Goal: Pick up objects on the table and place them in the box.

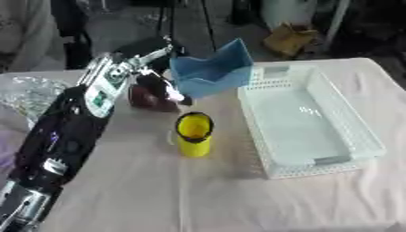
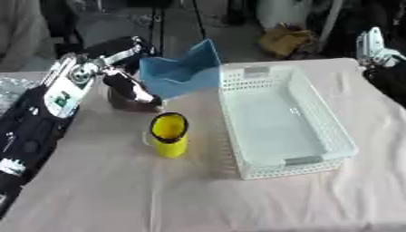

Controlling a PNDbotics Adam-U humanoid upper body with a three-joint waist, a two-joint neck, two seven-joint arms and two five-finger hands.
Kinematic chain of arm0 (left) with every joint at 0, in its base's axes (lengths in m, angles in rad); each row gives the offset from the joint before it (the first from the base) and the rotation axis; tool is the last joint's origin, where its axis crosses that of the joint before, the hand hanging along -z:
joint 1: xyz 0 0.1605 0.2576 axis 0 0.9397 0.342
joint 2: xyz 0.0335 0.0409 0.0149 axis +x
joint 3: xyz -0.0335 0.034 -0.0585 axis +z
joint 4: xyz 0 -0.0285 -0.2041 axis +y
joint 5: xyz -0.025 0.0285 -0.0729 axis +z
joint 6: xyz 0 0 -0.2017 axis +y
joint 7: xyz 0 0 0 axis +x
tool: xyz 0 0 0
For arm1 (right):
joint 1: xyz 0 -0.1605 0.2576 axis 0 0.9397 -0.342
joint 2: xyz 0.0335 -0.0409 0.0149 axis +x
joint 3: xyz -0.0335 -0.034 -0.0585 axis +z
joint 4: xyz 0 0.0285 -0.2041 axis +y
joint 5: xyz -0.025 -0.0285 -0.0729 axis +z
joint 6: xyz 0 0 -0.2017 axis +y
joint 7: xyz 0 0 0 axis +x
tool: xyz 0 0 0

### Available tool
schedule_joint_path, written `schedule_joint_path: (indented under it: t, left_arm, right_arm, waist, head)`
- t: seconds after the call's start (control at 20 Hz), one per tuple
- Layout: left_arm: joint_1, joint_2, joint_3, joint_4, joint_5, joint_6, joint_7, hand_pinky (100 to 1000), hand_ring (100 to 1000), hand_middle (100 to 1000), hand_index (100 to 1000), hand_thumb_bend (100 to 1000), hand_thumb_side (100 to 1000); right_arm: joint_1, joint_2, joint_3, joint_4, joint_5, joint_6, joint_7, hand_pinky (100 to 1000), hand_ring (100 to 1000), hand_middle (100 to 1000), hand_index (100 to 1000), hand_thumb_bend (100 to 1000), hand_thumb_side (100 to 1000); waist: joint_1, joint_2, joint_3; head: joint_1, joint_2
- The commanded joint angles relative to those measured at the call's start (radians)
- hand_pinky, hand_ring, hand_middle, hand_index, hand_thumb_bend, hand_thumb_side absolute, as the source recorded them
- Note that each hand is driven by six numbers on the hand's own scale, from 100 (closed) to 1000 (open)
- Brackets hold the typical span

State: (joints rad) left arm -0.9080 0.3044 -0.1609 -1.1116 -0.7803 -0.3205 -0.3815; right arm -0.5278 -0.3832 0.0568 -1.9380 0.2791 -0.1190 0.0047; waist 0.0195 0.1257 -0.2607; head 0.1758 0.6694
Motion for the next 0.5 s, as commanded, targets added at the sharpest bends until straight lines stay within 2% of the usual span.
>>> schedule_joint_path:
  t: [0.05, 0.25, 0.3, 0.4, 0.45, 0.5]
  left_arm:
    - [-0.034, -0.017, -0.007, -0.001, -0.024, -0.045, 0.048, 312, 321, 398, 548, 614, 441]
    - [-0.034, -0.037, -0.023, -0.015, -0.062, -0.118, 0.124, 341, 338, 420, 586, 721, 488]
    - [-0.033, -0.041, -0.025, -0.02, -0.074, -0.138, 0.145, 345, 339, 424, 598, 730, 494]
    - [-0.03, -0.05, -0.028, -0.023, -0.095, -0.177, 0.189, 367, 352, 451, 649, 720, 576]
    - [-0.028, -0.053, -0.029, -0.021, -0.105, -0.197, 0.213, 367, 352, 451, 649, 720, 576]
    - [-0.027, -0.057, -0.032, -0.021, -0.115, -0.221, 0.235, 388, 366, 470, 672, 710, 617]
  right_arm:
    - [-0.027, 0.0, 0.004, -0.024, -0.008, -0.004, 0.013, 594, 654, 800, 869, 100, 414]
    - [-0.037, 0.01, 0.01, -0.026, -0.01, -0.007, 0.022, 595, 655, 800, 869, 100, 412]
    - [-0.038, 0.011, 0.01, -0.027, -0.01, -0.007, 0.023, 595, 655, 800, 869, 100, 410]
    - [-0.04, 0.013, 0.011, -0.028, -0.009, -0.008, 0.024, 595, 655, 800, 869, 100, 410]
    - [-0.04, 0.014, 0.012, -0.029, -0.009, -0.009, 0.025, 595, 655, 800, 869, 100, 410]
    - [-0.04, 0.015, 0.013, -0.03, -0.01, -0.009, 0.026, 595, 655, 800, 869, 100, 411]
  waist:
    - [-0.003, -0.01, -0.012]
    - [0.0, -0.007, -0.037]
    - [0.0, -0.007, -0.041]
    - [0.0, -0.007, -0.045]
    - [0.0, -0.007, -0.045]
    - [0.0, -0.007, -0.047]
  head:
    - [0.013, -0.02]
    - [0.017, -0.027]
    - [0.017, -0.027]
    - [0.018, -0.029]
    - [0.019, -0.029]
    - [0.019, -0.029]
